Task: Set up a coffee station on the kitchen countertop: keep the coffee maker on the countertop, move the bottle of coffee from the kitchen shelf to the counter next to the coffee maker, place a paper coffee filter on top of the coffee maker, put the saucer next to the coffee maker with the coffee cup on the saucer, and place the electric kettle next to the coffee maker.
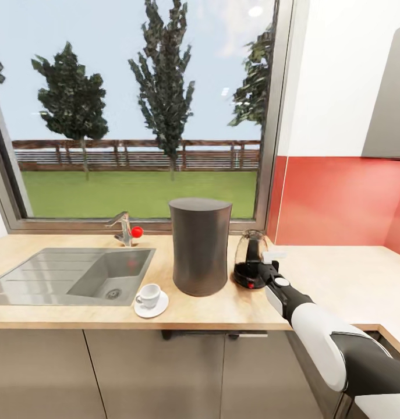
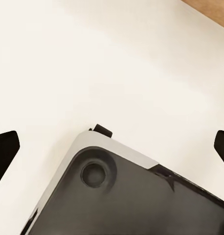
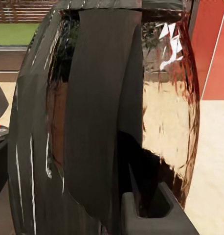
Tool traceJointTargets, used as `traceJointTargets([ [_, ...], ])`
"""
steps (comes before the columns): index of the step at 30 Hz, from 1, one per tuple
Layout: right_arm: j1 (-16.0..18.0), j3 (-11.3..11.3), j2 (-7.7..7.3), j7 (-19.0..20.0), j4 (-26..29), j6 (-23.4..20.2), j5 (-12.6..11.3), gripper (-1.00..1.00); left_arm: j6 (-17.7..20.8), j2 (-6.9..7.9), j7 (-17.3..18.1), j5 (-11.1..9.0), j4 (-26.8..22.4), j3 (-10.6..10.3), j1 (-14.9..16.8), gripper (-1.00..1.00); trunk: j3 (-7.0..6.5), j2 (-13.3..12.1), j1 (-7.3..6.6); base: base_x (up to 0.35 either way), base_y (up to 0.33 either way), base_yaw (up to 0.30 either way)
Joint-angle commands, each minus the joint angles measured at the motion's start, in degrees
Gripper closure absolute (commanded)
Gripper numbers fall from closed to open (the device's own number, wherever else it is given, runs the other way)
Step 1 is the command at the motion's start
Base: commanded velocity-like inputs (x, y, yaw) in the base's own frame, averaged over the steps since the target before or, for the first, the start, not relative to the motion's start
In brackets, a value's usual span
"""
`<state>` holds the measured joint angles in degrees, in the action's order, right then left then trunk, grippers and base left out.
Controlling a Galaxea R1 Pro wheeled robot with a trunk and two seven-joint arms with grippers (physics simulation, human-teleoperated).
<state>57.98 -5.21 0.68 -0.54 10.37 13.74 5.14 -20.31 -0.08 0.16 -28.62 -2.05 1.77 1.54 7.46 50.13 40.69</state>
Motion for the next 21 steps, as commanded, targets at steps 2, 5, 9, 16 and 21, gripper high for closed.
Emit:
traceJointTargets([
  [2, 0.03, -0.68, 0.03, -0.07, -0.70, 0.23, 0.48, 1.00, -0.18, 0.04, 0.03, 0.06, 0.03, 0.16, 0.04, -1.00, 0.29, 0.46, 0.24, 0.000, 0.000, 0.000],
  [5, 0.03, -0.68, 0.03, -0.07, -0.70, 0.23, 0.48, 1.00, -0.23, 0.00, 0.04, 0.06, 0.03, 0.16, 0.04, -1.00, 0.29, 0.46, 0.24, 0.000, 0.000, 0.000],
  [9, 0.03, -0.68, 0.03, -0.07, -0.70, 0.19, 0.48, 1.00, -0.25, 0.00, 0.02, 0.06, 0.03, 0.16, 0.04, -1.00, 0.29, 0.46, 0.24, 0.000, 0.000, 0.000],
  [16, 0.03, -0.55, 0.31, -0.07, -0.73, 0.09, 0.48, -1.00, -0.25, 0.01, 0.04, 0.06, 0.03, 0.16, 0.04, -1.00, 0.29, 0.46, 0.24, 0.000, 0.000, 0.000],
  [21, 0.03, 0.23, 0.68, -0.07, -0.78, 0.07, 0.48, -1.00, -0.25, 0.06, 0.01, 0.06, 0.03, 0.16, 0.04, -1.00, 0.29, 0.46, 0.24, 0.000, 0.000, 0.000],
])
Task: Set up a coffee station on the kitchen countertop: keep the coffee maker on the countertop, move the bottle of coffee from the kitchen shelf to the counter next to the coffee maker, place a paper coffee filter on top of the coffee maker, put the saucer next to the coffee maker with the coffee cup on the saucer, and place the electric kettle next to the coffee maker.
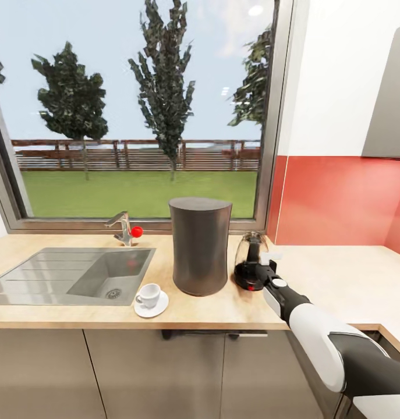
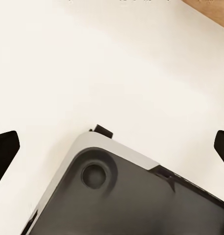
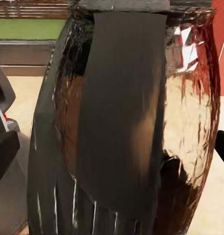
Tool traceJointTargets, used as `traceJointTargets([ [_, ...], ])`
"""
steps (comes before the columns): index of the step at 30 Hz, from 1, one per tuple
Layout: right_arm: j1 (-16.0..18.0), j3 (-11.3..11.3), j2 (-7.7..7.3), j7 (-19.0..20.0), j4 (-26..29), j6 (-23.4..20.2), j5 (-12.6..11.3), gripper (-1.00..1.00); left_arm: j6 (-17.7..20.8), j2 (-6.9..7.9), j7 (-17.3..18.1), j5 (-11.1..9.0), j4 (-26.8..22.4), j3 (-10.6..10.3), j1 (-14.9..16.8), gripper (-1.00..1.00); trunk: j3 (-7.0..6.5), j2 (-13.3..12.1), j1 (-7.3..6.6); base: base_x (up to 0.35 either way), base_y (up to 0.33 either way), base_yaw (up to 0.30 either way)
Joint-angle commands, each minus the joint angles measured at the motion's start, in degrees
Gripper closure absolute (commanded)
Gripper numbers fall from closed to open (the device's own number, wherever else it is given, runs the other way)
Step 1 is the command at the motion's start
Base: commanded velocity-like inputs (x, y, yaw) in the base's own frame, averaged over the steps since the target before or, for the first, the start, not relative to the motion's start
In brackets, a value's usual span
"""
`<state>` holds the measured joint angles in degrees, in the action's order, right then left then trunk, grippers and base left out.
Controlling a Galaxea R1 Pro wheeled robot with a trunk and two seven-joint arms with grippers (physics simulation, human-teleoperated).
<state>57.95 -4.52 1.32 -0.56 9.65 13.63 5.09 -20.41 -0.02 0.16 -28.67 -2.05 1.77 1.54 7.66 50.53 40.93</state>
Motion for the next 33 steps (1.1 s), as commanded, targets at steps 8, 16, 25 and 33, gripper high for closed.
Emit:
traceJointTargets([
  [8, 0.06, -0.34, 0.09, -0.06, -0.10, -0.05, 0.53, -1.00, 0.05, 0.11, 0.05, 0.10, 0.03, 0.16, 0.04, -1.00, 0.09, 0.07, 0.01, -0.124, 0.000, 0.000],
  [16, 0.06, -0.32, 0.09, -0.14, -1.71, -0.96, 0.50, -1.00, 0.11, -0.03, 0.05, 0.10, 0.03, 0.16, 0.04, -1.00, 0.09, 0.07, 0.01, -0.317, 0.000, 0.000],
  [25, 0.06, 0.31, 0.00, -0.99, -4.73, -1.00, 1.66, -1.00, 0.11, -0.06, 0.09, 0.10, 0.03, 0.16, 0.04, -1.00, 0.09, 0.07, 0.01, -0.328, 0.000, 0.000],
  [33, 0.06, 2.95, -0.52, -4.88, -6.39, -4.09, 2.24, -1.00, 0.17, -0.08, 0.10, 0.07, 0.03, 0.21, 0.04, -1.00, 0.09, 0.07, 0.01, -0.328, 0.000, 0.000],
])
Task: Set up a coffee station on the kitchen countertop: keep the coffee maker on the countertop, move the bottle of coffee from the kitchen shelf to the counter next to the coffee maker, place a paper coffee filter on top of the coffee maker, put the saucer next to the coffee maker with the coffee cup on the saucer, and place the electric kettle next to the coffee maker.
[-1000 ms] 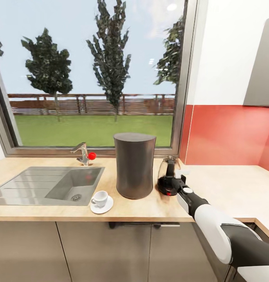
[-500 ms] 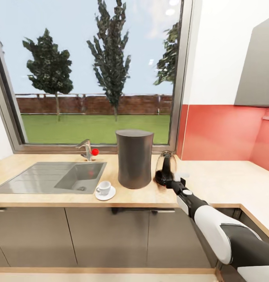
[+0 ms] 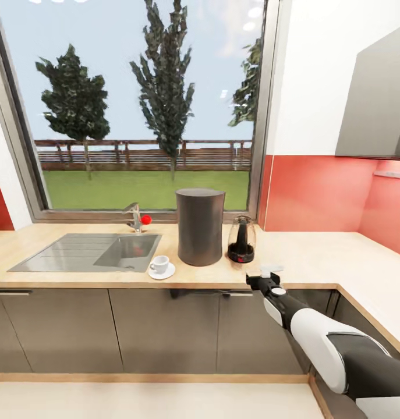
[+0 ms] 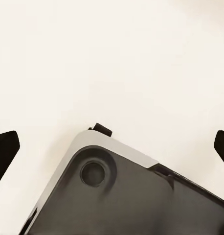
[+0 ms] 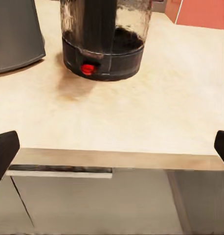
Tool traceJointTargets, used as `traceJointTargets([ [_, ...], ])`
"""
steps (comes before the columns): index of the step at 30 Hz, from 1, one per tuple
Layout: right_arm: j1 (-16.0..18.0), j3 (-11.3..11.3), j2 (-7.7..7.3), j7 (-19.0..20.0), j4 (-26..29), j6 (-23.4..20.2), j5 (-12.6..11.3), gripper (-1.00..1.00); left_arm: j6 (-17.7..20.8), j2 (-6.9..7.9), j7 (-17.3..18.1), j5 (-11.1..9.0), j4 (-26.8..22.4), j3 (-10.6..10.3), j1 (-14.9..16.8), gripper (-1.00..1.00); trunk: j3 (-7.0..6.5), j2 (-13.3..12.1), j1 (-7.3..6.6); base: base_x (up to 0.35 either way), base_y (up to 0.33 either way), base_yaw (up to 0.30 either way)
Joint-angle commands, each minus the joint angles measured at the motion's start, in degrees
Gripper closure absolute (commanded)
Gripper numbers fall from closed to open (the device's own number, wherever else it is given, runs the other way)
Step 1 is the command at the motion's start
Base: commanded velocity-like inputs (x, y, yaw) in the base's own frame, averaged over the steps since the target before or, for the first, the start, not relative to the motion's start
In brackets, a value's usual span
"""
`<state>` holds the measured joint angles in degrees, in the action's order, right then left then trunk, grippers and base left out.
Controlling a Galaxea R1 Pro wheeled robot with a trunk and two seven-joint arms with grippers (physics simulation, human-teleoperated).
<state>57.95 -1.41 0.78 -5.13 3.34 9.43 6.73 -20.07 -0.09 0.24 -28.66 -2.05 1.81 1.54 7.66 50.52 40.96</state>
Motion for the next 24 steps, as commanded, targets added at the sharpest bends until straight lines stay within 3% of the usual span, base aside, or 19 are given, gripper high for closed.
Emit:
traceJointTargets([
  [1, 0.06, 0.16, -0.03, -0.67, -0.11, -0.61, 0.59, -1.00, -0.17, 0.00, 0.03, 0.07, 0.03, 0.19, 0.04, -1.00, 0.09, 0.07, -0.03, -0.328, 0.000, 0.000],
  [10, -0.39, 0.86, -0.99, -2.44, -4.71, -3.81, 0.96, -1.00, -0.19, -0.11, 0.03, 0.06, -0.05, 0.23, 0.04, -1.00, 0.09, 0.07, -0.03, -0.328, 0.000, 0.000],
  [13, -1.87, 0.89, -1.56, -3.40, -5.12, -5.01, 3.22, -1.00, -0.28, -0.15, 0.03, 0.05, -0.11, 0.31, 0.04, -1.00, 0.09, 0.07, -0.03, -0.320, 0.000, 0.000],
  [18, -11.44, 0.89, -2.26, -3.78, -5.33, -6.03, 4.63, -1.00, -0.96, -0.16, 0.03, 0.00, -0.19, 0.50, 0.04, -1.00, 0.09, 0.07, -0.03, -0.069, 0.000, 0.000],
  [24, -26.82, 0.89, -2.06, -0.22, -5.36, -5.52, 4.76, -1.00, -0.90, -0.17, -0.04, -0.07, -0.35, 0.58, 0.04, -1.00, -0.27, -0.73, -0.46, -0.006, 0.000, 0.000],
])
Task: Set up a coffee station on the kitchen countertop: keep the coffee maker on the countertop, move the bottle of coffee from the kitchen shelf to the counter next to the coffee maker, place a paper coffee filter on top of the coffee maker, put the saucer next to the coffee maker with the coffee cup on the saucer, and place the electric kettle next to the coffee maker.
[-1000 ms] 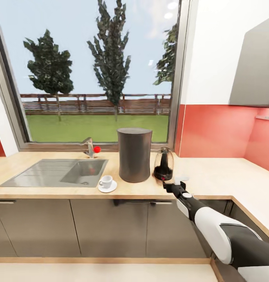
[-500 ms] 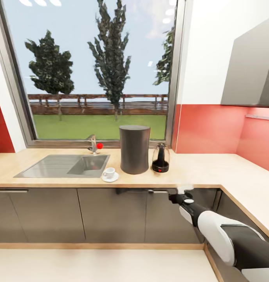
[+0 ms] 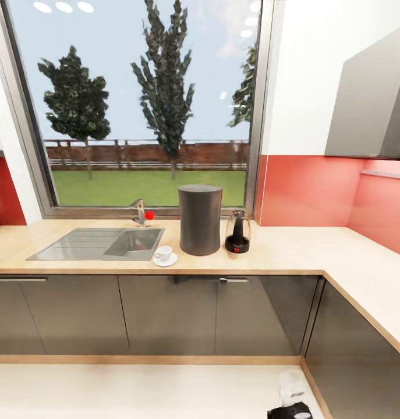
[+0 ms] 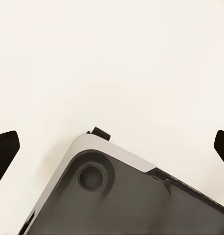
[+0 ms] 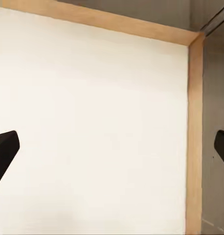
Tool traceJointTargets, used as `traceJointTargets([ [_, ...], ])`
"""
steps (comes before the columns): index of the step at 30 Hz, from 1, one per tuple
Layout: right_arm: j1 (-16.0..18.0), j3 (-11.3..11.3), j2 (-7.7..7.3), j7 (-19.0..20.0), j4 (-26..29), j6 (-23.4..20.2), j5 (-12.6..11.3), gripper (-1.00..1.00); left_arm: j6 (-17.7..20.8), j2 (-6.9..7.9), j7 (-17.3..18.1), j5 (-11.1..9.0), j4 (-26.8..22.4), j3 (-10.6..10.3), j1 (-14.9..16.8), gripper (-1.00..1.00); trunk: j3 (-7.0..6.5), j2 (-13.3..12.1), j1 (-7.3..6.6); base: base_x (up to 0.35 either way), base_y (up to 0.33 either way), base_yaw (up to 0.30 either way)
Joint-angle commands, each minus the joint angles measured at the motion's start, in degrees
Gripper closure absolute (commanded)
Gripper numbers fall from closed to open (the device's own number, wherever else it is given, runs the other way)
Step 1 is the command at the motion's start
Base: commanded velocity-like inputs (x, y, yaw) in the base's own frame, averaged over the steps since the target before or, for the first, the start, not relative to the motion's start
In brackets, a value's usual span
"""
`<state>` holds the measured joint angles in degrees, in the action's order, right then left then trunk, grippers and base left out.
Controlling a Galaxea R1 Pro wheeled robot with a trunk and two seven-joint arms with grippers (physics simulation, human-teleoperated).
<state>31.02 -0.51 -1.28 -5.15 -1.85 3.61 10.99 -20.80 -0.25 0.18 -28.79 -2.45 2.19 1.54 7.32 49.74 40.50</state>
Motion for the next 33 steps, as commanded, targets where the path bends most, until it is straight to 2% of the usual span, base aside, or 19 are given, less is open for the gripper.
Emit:
traceJointTargets([
  [1, -1.03, -0.01, -0.02, 0.38, -0.17, 0.31, 0.48, -1.00, -0.09, -0.02, 0.02, 0.07, 0.00, 0.22, 0.04, -1.00, -0.11, -0.35, -0.22, -0.001, 0.000, 0.000],
  [3, -5.34, -0.01, -0.20, 2.57, -0.17, 0.34, 0.49, -1.00, 0.27, -0.13, -0.19, 0.10, -0.23, 0.20, 0.04, -1.00, -0.47, -1.16, -0.66, 0.000, 0.000, 0.000],
  [4, -9.86, -0.01, -0.42, 4.32, -0.17, 0.02, 0.51, -1.00, 0.59, -0.53, -0.77, 0.09, -0.57, 0.13, 0.04, -1.00, -0.65, -1.56, -0.88, 0.000, 0.000, 0.000],
  [8, -13.79, -0.01, -0.53, 5.22, -0.17, -0.11, 0.54, -1.00, 0.73, -1.13, -0.96, 0.02, -0.66, 0.17, 0.04, -1.00, -1.37, -3.16, -1.76, 0.000, 0.000, 0.000],
  [9, -14.75, -0.01, 0.90, 5.32, -0.06, 0.02, 1.21, -1.00, 0.66, -1.31, -0.95, 0.10, -0.54, -0.01, 0.04, -1.00, -1.55, -3.56, -1.98, 0.000, 0.000, 0.000],
  [11, -14.81, -0.01, 1.28, 5.33, -0.04, 0.28, 2.39, -1.00, 0.50, -1.27, -0.96, 0.13, -0.54, 0.04, 0.04, -1.00, -1.91, -4.36, -2.41, 0.000, 0.000, 0.000],
  [12, -14.88, -0.01, 1.08, 5.35, -0.12, 1.02, 3.94, -1.00, -0.26, -1.28, -0.96, 0.18, -0.54, 0.09, 0.04, -1.00, -2.09, -4.77, -2.63, 0.000, 0.000, 0.000],
  [22, -16.69, -0.02, 0.77, 5.63, -0.25, 2.81, 4.46, -1.00, -0.83, -1.24, -0.97, 0.19, -0.52, 0.12, 0.04, -1.00, -3.88, -8.78, -4.83, 0.000, 0.000, 0.000],
  [33, -16.86, -0.05, 0.44, 5.61, -0.17, 2.88, 4.48, -1.00, -0.91, -1.25, -0.95, 0.24, -0.52, 0.02, 0.04, -1.00, -5.86, -13.19, -7.25, 0.000, 0.000, 0.000],
])
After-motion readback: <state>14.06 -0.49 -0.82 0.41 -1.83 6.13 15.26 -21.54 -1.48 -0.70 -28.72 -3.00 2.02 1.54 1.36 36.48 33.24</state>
